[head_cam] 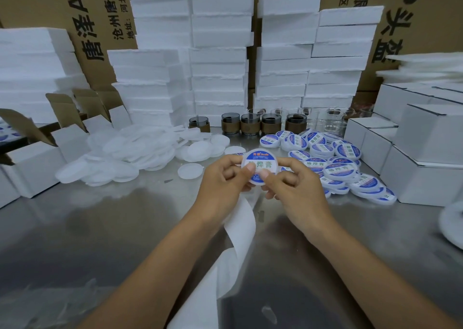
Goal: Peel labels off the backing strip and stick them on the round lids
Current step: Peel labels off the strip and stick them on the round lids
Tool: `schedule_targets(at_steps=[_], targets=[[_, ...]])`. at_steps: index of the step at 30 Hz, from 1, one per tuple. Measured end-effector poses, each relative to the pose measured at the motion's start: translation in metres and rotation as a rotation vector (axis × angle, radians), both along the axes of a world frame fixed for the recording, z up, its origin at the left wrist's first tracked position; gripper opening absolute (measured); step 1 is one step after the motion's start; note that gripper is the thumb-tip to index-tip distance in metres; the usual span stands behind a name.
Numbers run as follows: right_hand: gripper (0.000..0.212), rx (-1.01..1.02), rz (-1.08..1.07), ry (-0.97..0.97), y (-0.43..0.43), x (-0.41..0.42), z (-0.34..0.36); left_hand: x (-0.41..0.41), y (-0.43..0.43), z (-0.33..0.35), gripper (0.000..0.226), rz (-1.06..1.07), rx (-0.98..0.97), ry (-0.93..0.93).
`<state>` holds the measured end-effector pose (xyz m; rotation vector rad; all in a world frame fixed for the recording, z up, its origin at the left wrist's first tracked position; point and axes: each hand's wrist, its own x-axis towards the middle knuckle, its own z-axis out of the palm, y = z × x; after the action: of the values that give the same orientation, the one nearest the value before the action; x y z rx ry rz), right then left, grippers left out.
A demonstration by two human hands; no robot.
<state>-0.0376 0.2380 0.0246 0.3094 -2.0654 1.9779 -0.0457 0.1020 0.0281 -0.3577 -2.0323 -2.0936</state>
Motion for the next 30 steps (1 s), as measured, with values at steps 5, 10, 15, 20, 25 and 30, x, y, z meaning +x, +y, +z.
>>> schedule_targets(at_steps=[5, 10, 15, 20, 25, 30], targets=[[0.020, 0.005, -0.020, 0.017, -0.001, -0.001, -0.001, 0.000, 0.001, -0.001, 0.009, 0.028, 0.040, -0.025], [0.013, -0.010, -0.027, 0.026, 0.000, -0.001, 0.000, -0.001, 0.001, -0.002, 0.018, 0.055, 0.041, -0.045], [0.013, -0.016, -0.041, 0.004, 0.004, -0.003, 0.003, -0.003, 0.000, -0.003, 0.007, 0.042, 0.045, -0.090], [0.005, -0.112, -0.325, -0.097, 0.035, -0.016, 0.008, -0.018, -0.024, -0.011, 0.007, 0.254, 0.011, -0.103], [0.015, -0.248, -0.599, -0.196, 0.073, -0.028, 0.006, -0.033, -0.049, -0.018, 0.011, 0.541, -0.328, -0.008], [0.026, -0.473, -0.511, -0.361, 0.079, -0.031, 0.005, -0.040, -0.067, -0.026, 0.032, 0.573, -0.633, -0.203]])
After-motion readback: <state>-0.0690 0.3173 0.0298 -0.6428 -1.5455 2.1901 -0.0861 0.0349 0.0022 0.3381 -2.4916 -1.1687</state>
